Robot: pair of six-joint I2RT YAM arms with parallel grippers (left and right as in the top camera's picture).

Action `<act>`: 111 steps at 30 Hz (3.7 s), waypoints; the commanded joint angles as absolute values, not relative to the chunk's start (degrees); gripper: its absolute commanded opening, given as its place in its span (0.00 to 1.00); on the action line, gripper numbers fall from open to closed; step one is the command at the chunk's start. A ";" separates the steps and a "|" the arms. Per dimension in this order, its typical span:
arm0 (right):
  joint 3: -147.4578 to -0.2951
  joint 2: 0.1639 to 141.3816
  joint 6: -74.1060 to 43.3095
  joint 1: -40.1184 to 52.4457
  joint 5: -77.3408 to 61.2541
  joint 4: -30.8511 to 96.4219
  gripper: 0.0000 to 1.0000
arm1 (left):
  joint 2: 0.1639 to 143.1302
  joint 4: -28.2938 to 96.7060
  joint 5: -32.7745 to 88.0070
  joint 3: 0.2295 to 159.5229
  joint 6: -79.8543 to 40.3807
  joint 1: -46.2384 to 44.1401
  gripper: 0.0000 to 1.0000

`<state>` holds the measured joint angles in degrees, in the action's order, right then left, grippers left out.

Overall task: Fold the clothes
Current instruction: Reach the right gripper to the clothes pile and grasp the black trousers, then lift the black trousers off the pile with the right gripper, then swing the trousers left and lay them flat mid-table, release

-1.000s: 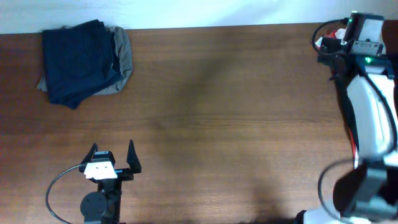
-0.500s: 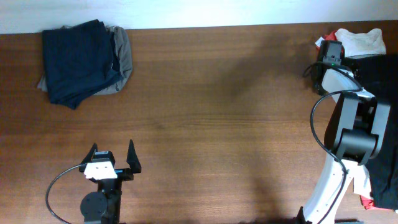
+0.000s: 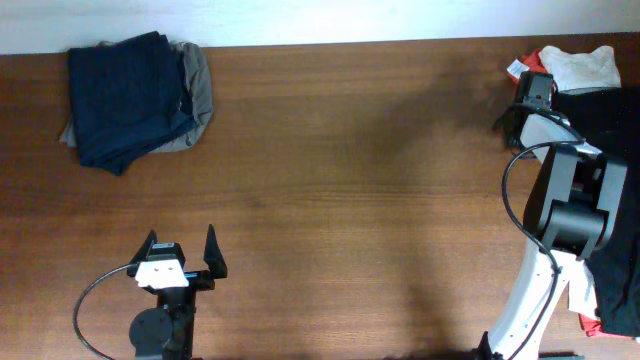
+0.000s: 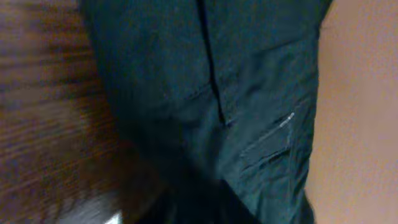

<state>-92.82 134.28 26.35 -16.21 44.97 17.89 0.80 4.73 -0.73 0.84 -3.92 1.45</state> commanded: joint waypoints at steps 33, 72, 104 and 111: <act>-96.95 115.18 7.40 -16.95 16.56 32.25 0.04 | 0.34 4.75 -1.10 0.49 -3.01 1.28 0.99; -99.53 118.69 6.50 -16.91 12.05 34.15 0.16 | 0.38 4.75 -1.10 0.49 -2.98 1.28 0.99; -99.88 83.29 -4.12 -8.40 5.48 38.46 0.04 | 0.38 4.75 -1.10 0.49 -3.01 1.28 0.99; -99.72 85.27 -7.62 11.05 -9.50 39.33 0.04 | 0.40 4.75 -1.10 0.49 -3.01 1.28 0.99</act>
